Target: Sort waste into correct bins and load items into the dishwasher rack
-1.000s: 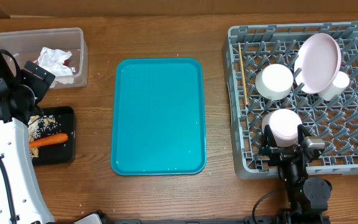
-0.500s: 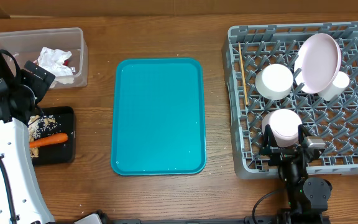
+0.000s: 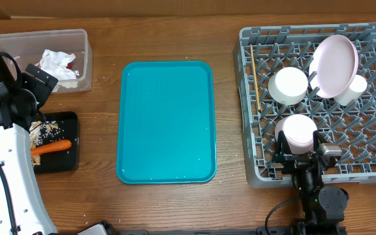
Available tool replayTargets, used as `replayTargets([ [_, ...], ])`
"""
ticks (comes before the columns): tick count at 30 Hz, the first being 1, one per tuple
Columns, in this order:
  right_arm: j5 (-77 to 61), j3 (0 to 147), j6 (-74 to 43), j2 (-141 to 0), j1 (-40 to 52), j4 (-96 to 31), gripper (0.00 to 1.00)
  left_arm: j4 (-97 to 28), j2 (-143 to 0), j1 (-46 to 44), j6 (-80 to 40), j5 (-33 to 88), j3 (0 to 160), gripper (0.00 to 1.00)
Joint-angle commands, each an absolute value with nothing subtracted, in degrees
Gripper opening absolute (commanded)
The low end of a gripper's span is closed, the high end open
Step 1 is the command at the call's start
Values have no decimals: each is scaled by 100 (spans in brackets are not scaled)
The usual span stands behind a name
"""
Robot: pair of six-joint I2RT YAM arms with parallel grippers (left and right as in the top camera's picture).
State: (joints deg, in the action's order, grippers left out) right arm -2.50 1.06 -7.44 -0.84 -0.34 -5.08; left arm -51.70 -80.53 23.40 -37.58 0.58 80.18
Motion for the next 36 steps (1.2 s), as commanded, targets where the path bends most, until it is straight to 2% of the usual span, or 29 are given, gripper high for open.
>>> replayTargets([
  [1, -172, 45, -705, -16, -49, -473, 100, -5166, -8036, 2359, -3817, -21, 8040, 100],
  [9, -172, 45, -705, -16, -49, -473, 100, -5236, -8060, 2351, -3750, -89, 8040, 100],
  [14, -172, 45, -703, -16, -49, -473, 100, -6003, -8009, 2222, -3553, -108, 8018, 100],
  [23, -169, 45, -705, -16, -49, -473, 100, -6123, -7422, 917, -3559, -838, 7076, 100],
  [29, -169, 45, -705, -16, -49, -473, 100, -4740, -6659, 213, -3140, -1205, 5835, 100],
  [32, -172, 45, -703, -16, -49, -473, 100, -3548, -6073, -5, -2285, -1052, 4890, 100],
  [36, -172, 45, -705, -16, -49, -473, 100, -1933, -5087, -30, -1055, -196, 3470, 100],
])
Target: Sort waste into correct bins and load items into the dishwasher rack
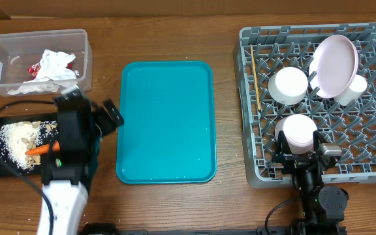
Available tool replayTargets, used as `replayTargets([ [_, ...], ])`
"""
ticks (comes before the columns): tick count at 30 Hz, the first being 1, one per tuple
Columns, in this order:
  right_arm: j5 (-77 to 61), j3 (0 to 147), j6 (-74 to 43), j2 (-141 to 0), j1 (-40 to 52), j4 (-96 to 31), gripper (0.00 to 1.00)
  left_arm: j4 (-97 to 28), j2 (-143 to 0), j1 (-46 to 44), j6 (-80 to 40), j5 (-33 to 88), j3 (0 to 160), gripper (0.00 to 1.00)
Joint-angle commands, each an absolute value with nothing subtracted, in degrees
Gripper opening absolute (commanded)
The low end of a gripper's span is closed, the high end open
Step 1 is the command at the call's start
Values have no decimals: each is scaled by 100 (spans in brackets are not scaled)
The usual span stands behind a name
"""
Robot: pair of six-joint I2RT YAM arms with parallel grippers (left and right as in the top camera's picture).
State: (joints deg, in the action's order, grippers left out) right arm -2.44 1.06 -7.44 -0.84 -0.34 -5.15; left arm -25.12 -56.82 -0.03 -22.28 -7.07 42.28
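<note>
My left gripper (pixel 111 113) hangs empty just off the left edge of the teal tray (pixel 165 121); its fingers look open. The left arm covers part of the black tray, which holds rice, scraps and a carrot (pixel 41 149). Crumpled paper and wrappers (pixel 51 64) lie in the clear bin. In the grey dishwasher rack (pixel 371 137) are a pink plate (pixel 335 60), a white bowl (pixel 288 85), a white cup (pixel 354 90) and a chopstick (pixel 256 78). My right gripper (pixel 299 155) stands open at the rack's near edge, straddling a pink-rimmed cup (pixel 297 132).
The teal tray lies bare between the bins and the rack. The right arm's base (pixel 322 199) sits at the table's front edge below the rack. Brown tabletop shows around everything.
My left arm has moved from the far left, beside the clear bin, to the right and nearer the front, so its gripper is now by the teal tray's left edge. The black tray shows more fully. The right arm is unmoved.
</note>
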Motion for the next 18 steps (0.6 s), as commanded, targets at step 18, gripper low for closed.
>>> replayTargets([
  [18, -169, 45, -705, -16, -49, -473, 100, -578, -869, -30, -982, -301, 572, 100],
])
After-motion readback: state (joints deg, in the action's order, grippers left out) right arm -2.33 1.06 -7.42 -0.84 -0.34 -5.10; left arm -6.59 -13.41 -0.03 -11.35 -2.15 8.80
